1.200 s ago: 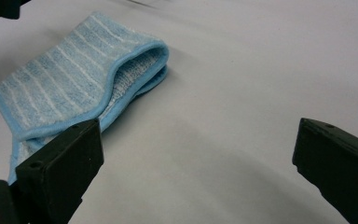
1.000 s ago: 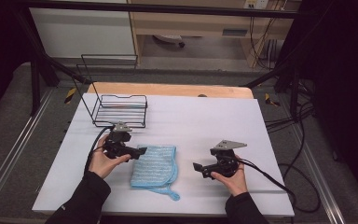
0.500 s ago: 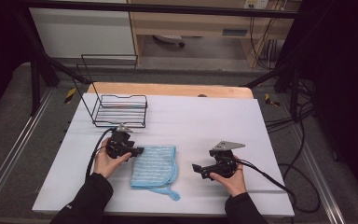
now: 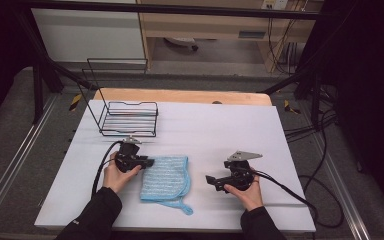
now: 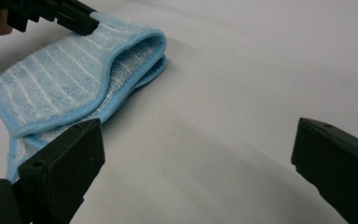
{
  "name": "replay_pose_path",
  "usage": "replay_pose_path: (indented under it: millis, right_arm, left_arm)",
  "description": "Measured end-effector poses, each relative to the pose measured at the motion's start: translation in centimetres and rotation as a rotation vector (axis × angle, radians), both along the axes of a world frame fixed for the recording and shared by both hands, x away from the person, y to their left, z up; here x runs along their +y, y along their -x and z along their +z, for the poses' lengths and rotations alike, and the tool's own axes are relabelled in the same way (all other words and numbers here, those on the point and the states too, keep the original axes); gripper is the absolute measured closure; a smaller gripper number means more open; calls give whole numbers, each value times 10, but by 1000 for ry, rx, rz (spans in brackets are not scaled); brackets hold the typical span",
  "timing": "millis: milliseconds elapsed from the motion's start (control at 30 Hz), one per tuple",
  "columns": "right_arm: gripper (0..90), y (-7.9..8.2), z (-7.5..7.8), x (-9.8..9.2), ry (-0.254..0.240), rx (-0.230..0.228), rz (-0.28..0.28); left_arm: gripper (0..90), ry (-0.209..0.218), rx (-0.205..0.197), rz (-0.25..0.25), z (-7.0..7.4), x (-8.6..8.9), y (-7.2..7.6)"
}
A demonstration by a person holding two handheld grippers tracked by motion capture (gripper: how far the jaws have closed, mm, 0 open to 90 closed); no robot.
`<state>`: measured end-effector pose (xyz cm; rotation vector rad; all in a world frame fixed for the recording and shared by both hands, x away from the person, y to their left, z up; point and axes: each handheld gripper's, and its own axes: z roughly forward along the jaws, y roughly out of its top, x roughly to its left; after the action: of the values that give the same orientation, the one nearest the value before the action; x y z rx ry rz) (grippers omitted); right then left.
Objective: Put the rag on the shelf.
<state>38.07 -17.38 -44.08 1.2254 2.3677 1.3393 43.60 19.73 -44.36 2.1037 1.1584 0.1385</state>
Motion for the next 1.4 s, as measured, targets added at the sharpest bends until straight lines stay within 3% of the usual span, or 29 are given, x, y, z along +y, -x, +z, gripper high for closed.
replay_pose_path:
  millis: [333,467,700,933,1167,1300,1400]
  right_arm:
    - [45,-5,4,-1,-27,12,-57]
    - [49,-9,9,0,-24,-3,-67]
    - [73,-19,20,23,-19,-8,-52]
    - [95,-37,24,56,-22,3,-43]
    - [161,-53,12,81,18,23,-37]
    - [245,-59,4,91,47,38,-31]
    - [315,-61,-2,96,43,51,-25]
  left_arm:
    - [707,-19,-11,4,0,-2,1]
    - [709,-29,-16,1,0,-3,2]
    - [713,-52,-42,-14,0,-5,3]
    - [714,-48,-49,-22,-1,-5,3]
    - [715,-41,-51,-21,-1,-4,3]
    - [715,-39,-47,-21,-1,-4,3]
    - [715,-37,-50,-20,-1,-4,3]
